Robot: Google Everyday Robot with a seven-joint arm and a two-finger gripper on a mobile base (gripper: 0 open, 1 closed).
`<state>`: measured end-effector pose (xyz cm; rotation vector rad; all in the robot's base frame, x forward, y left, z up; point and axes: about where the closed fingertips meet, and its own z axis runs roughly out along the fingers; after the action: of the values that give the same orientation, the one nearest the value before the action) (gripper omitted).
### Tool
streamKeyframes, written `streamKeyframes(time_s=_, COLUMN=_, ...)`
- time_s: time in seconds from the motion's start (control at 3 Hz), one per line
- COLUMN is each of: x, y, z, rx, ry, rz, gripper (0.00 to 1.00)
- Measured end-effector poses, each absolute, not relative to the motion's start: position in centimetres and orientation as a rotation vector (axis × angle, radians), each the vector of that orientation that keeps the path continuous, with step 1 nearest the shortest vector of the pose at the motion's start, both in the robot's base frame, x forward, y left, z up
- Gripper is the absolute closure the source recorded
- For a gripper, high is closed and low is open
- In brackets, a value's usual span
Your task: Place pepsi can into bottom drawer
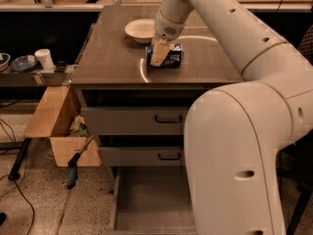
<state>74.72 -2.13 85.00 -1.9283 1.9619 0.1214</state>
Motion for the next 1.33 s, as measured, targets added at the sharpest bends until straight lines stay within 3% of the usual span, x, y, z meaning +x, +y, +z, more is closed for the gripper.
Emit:
streamKeyframes(time_s=0.67, x=74.72, y=-2.13, z=84.99, rx=-1.928, ry=1.962, rz=0.121, gripper=0.96)
streamKeyframes(time_s=1.33, x=74.75, y=-2.05, z=84.99, rx=-1.931, ry=1.959, rz=0.121, gripper=1.00)
